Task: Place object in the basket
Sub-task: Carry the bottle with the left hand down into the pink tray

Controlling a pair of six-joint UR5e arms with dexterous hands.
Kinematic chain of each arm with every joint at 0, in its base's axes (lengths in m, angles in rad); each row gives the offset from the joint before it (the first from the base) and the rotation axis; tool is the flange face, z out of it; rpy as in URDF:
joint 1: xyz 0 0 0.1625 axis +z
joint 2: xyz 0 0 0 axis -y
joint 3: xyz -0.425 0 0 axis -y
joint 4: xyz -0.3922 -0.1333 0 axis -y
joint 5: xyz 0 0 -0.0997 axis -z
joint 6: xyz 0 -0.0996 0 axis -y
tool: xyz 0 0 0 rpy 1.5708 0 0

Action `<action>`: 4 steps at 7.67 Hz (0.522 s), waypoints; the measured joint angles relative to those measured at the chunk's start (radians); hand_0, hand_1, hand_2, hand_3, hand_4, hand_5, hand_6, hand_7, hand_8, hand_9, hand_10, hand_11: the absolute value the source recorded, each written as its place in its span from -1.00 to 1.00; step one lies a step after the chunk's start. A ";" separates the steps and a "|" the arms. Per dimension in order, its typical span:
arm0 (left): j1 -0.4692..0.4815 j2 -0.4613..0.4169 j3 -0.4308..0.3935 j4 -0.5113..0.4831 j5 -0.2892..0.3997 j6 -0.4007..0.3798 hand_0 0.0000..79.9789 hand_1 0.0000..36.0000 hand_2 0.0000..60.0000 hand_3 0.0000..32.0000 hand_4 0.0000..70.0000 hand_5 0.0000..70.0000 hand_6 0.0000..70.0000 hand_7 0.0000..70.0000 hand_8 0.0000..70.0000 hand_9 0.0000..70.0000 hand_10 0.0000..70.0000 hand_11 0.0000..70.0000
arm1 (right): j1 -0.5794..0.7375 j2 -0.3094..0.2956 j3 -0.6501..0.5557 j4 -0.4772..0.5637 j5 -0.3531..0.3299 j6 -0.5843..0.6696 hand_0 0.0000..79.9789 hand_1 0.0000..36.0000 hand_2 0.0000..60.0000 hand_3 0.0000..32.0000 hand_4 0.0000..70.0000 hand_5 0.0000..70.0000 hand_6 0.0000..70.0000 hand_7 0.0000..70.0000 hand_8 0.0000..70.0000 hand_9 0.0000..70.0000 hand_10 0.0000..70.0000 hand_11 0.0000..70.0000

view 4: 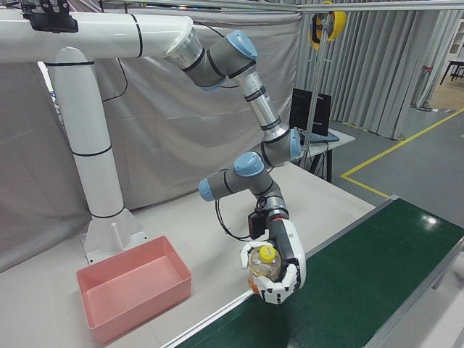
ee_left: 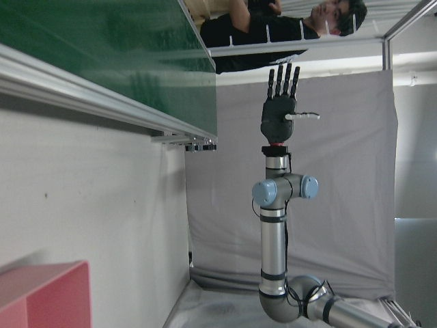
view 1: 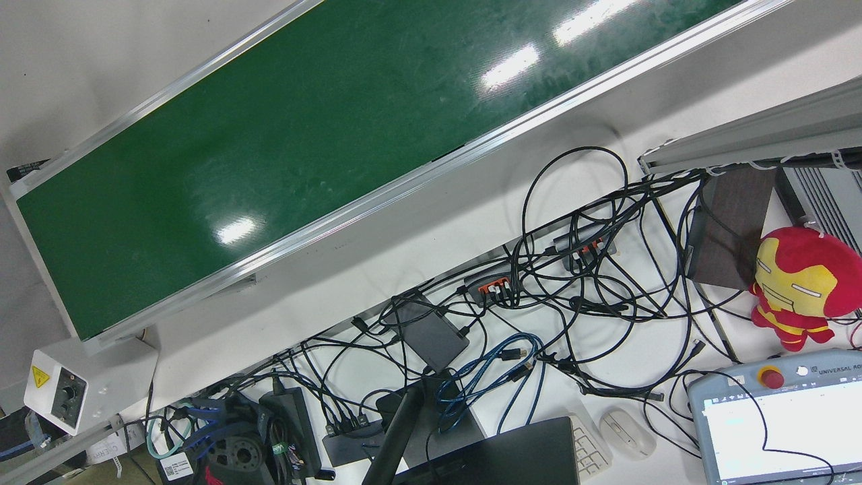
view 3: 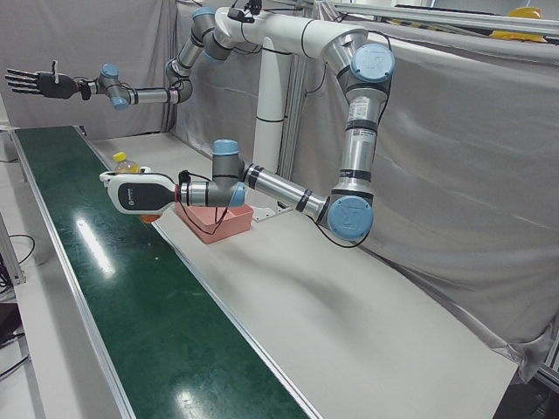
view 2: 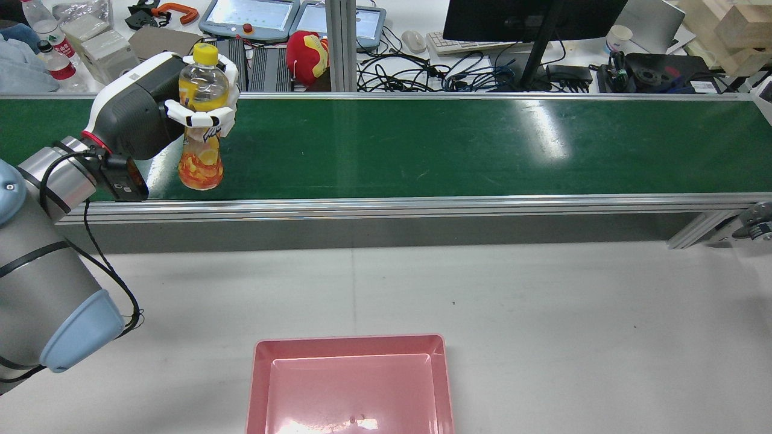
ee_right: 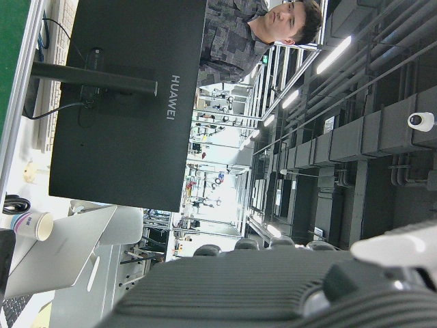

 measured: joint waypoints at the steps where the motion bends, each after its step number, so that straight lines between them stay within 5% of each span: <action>1: 0.005 0.032 -0.069 0.011 0.065 0.004 0.22 -0.17 1.00 -1.00 0.09 1.00 0.98 0.84 1.00 1.00 1.00 1.00 | 0.000 0.000 0.000 0.000 0.000 0.000 -1.00 -1.00 -1.00 -1.00 -1.00 -1.00 -1.00 -1.00 -1.00 -1.00 -1.00 -1.00; 4: 0.138 0.087 -0.202 0.042 0.172 0.031 0.25 -0.13 1.00 -1.00 0.13 1.00 0.94 0.87 1.00 1.00 1.00 1.00 | 0.000 0.000 0.000 0.000 0.000 0.000 -1.00 -1.00 -1.00 -1.00 -1.00 -1.00 -1.00 -1.00 -1.00 -1.00 -1.00 -1.00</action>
